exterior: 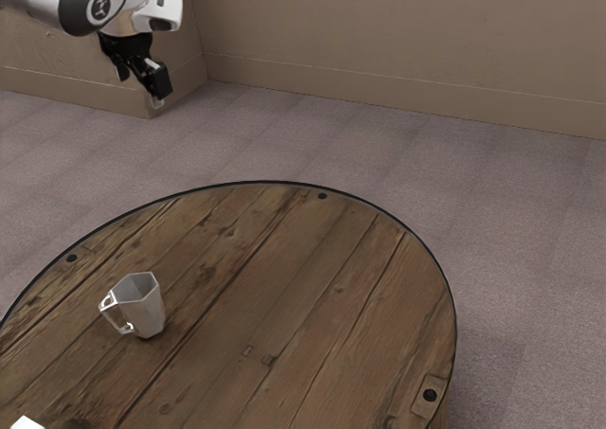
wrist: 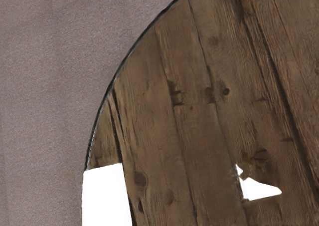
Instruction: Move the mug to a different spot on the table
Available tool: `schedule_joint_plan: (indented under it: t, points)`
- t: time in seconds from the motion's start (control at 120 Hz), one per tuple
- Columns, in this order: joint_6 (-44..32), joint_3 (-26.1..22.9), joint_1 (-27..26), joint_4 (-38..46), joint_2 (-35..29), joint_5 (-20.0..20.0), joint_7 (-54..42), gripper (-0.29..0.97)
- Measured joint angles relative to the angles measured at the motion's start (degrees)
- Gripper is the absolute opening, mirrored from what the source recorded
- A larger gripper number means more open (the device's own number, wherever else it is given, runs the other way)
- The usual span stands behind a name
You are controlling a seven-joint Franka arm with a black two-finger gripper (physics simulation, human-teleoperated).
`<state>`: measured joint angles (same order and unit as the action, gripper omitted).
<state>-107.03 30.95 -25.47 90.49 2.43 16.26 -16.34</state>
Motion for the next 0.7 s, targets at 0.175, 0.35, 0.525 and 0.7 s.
schedule_joint_plan:
  t: [0.175, 0.35, 0.525, 0.7]
  points:
    - [-0.59, 1.12, -1.38, 7.60, 1.39, -1.33, -2.11, 0.68]
    - [-0.91, 2.02, 1.42, 23.37, -5.67, -1.35, -3.65, 0.68]
    - [-3.50, 5.37, -0.52, 38.80, -17.49, -1.32, -6.06, 0.68]
    - [-10.60, 15.65, -5.56, 49.36, -24.07, -1.28, -11.13, 0.68]
